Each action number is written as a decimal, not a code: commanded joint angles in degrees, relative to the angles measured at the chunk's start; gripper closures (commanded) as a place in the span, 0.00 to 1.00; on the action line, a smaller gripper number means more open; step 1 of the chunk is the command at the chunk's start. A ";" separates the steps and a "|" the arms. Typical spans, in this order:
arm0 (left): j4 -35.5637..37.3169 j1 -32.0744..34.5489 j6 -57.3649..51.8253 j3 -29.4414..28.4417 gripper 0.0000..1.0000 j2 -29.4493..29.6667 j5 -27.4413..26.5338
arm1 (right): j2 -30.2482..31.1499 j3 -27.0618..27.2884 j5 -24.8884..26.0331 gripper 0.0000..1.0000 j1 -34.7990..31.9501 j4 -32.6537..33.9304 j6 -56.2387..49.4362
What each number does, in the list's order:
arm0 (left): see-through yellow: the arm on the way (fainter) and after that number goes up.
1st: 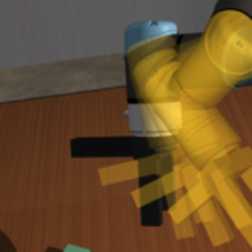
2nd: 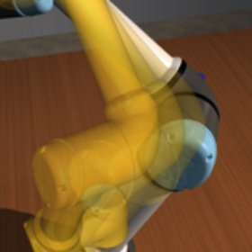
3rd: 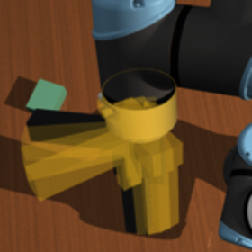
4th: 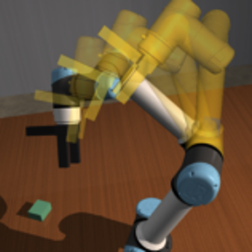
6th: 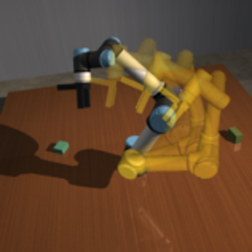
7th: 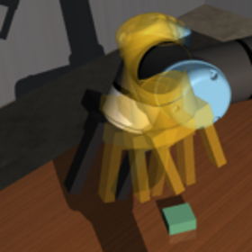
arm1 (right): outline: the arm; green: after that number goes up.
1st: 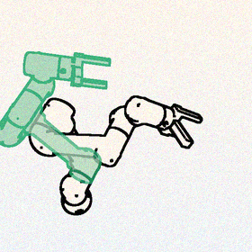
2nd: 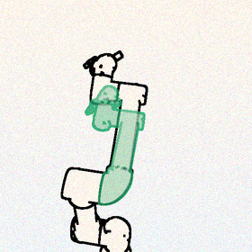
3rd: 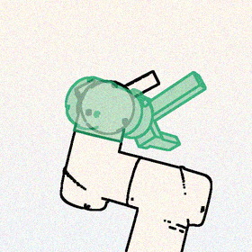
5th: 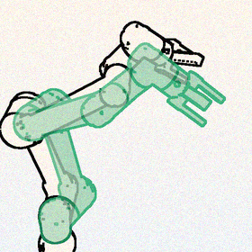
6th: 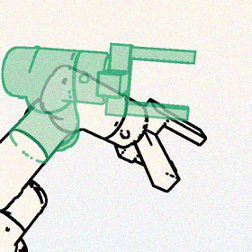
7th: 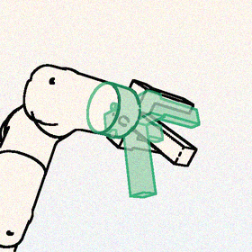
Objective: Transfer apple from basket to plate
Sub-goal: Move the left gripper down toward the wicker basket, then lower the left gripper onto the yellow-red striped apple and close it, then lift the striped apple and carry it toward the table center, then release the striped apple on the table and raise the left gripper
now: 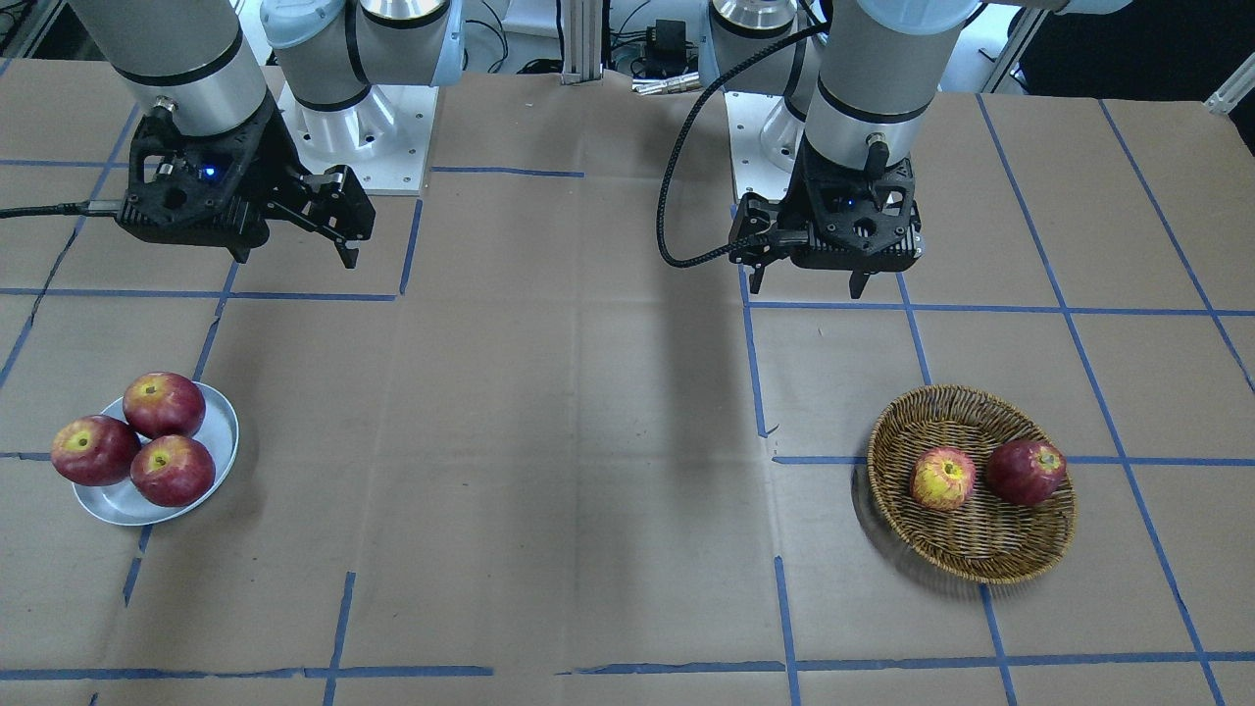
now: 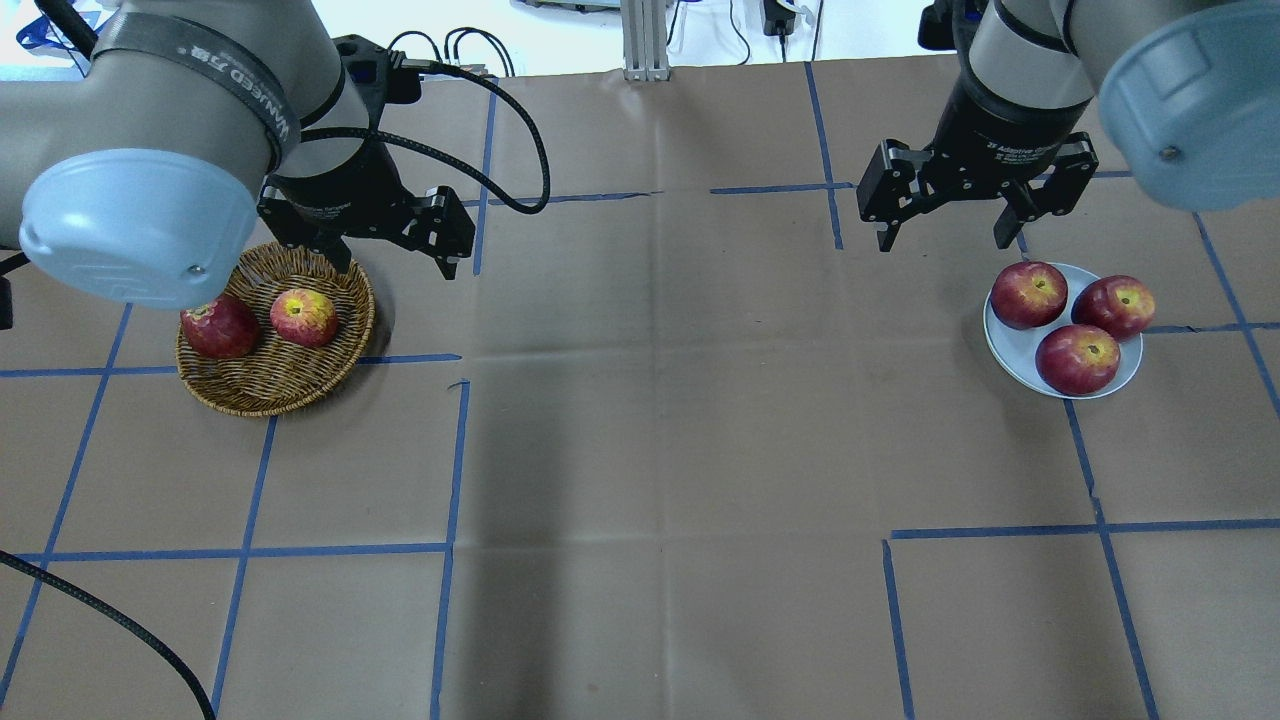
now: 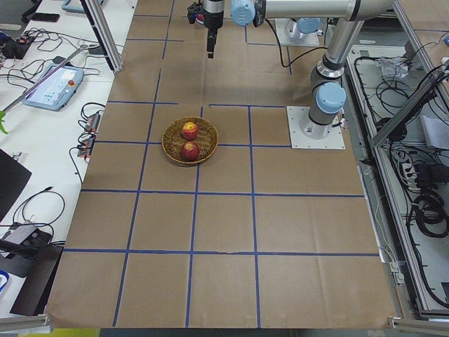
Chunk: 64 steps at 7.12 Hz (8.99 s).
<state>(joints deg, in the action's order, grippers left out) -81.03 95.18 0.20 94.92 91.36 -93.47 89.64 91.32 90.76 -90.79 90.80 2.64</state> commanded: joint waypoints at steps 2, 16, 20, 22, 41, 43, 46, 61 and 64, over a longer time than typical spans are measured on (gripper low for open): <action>0.08 0.00 -0.03 0.09 0.01 -0.48 -0.30 | -0.16 0.00 0.03 0.00 0.00 0.07 -0.09; 17.37 -17.65 -29.17 1.32 0.01 12.49 -0.31 | 0.01 0.00 -0.05 0.00 0.00 -0.01 0.00; 23.36 -20.64 -38.07 2.81 0.01 21.47 -0.31 | -0.16 0.00 0.03 0.00 0.00 -0.01 0.00; 29.38 -21.53 -38.87 5.35 0.01 23.41 -0.22 | -0.07 0.00 -0.23 0.00 0.00 -0.01 0.00; 26.80 0.56 -0.82 5.27 0.48 18.14 -0.31 | 0.01 0.00 -0.32 0.00 0.00 -0.01 0.00; 26.88 11.28 15.11 3.18 0.48 21.21 -0.04 | 0.01 0.00 -0.32 0.00 0.00 0.07 0.00; 27.58 19.50 22.47 -1.58 0.47 29.91 -0.22 | -0.08 0.00 -0.23 0.00 0.00 -0.01 0.00; -8.03 5.85 0.71 -10.64 0.01 4.40 -0.13 | -0.16 -0.09 -0.40 0.00 0.00 0.08 0.00; -18.98 0.53 -4.77 -9.67 0.01 -7.31 -0.22 | -1.65 -0.61 -0.67 0.00 -0.18 2.43 0.87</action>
<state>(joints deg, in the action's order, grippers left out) -96.45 96.87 -3.12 85.03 88.53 -93.68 88.97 91.02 90.29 -90.87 91.48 3.02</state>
